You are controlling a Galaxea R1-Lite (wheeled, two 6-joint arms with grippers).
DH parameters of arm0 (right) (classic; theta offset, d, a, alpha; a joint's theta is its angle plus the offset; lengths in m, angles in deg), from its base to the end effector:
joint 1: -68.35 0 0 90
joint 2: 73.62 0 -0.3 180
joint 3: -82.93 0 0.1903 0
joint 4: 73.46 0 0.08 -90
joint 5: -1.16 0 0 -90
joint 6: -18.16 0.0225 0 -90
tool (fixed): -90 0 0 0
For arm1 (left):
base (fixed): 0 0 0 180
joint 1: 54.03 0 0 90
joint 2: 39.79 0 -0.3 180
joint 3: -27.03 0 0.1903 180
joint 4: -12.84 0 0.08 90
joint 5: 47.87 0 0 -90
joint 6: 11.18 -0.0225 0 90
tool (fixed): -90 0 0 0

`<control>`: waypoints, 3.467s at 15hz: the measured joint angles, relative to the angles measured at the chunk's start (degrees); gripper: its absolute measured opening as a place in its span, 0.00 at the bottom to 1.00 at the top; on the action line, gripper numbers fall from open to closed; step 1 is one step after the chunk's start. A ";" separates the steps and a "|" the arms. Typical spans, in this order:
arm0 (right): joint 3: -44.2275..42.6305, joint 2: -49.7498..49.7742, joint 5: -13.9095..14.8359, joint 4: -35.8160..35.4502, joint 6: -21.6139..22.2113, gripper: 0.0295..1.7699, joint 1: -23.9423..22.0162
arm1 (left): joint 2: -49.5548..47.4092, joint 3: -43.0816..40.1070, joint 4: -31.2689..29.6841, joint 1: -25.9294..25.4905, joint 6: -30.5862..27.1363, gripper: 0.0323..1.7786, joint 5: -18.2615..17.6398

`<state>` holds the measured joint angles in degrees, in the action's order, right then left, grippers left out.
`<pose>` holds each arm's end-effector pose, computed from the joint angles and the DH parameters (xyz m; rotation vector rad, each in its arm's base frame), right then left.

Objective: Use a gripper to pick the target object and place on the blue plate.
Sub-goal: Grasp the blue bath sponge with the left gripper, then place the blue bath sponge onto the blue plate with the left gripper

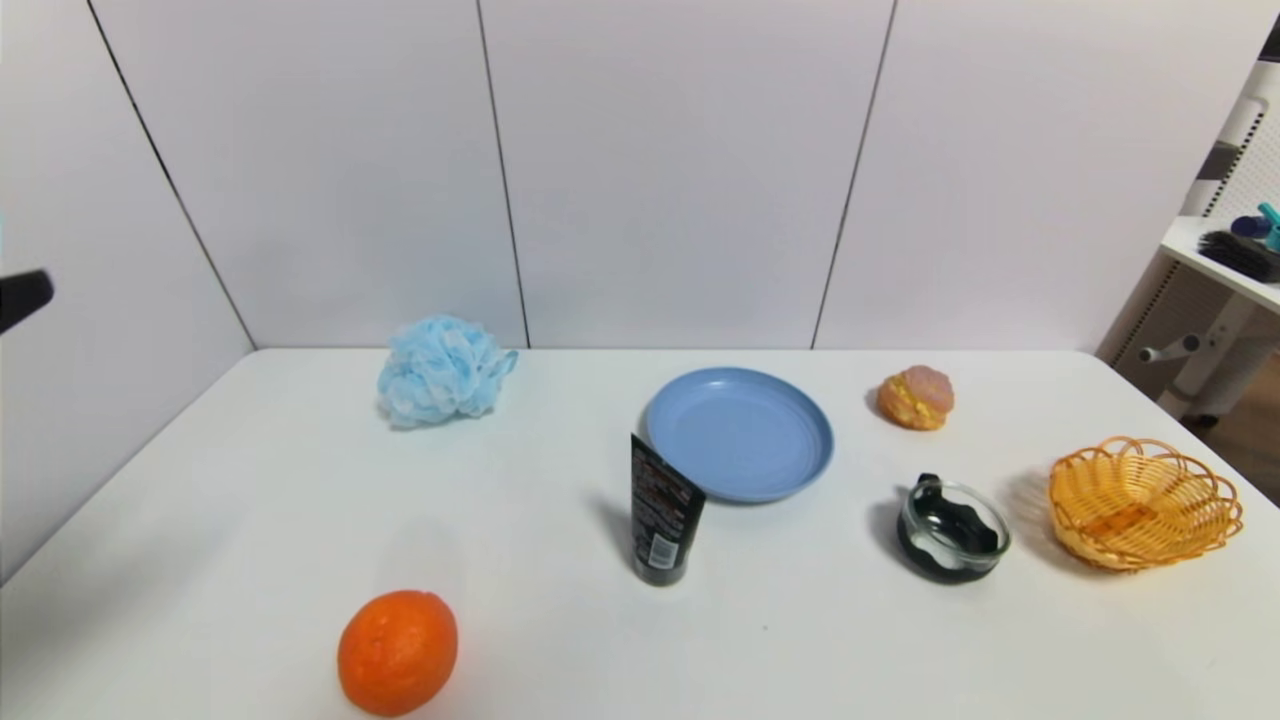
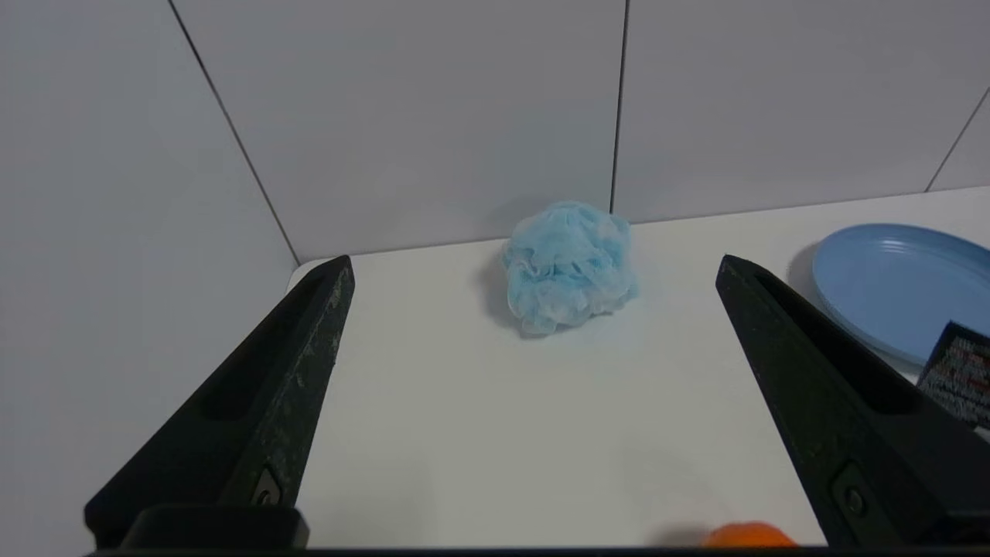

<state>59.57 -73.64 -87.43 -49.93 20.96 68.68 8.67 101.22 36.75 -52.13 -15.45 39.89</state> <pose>-0.0228 -0.0007 0.0752 0.0488 0.0029 -0.0189 0.0748 -0.0034 0.3104 0.0746 -0.0344 -0.0710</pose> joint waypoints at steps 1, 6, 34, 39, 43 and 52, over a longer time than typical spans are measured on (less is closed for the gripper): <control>0.00 0.00 0.00 0.00 0.00 0.96 0.00 | 4.52 4.24 0.27 0.22 0.55 0.95 -0.02; 0.00 0.00 0.00 0.02 0.00 0.96 0.00 | 26.90 22.99 1.51 0.52 2.06 0.95 -1.16; 0.00 0.00 0.00 0.00 -0.02 0.96 0.00 | 73.57 50.01 20.48 2.67 2.73 0.95 -10.75; 0.00 0.00 -0.02 0.00 -0.02 0.96 -0.02 | 75.89 50.16 20.07 2.65 2.62 0.95 -13.25; 0.00 0.00 0.00 0.02 0.00 0.96 -0.02 | 76.96 50.19 19.98 2.65 2.45 0.89 -15.96; 0.00 0.00 0.00 0.02 0.00 0.96 -0.02 | 75.00 51.13 18.76 2.94 -0.59 0.32 -16.09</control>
<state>59.57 -73.64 -87.43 -49.91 20.96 68.65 83.67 152.34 55.51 -49.19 -16.04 23.80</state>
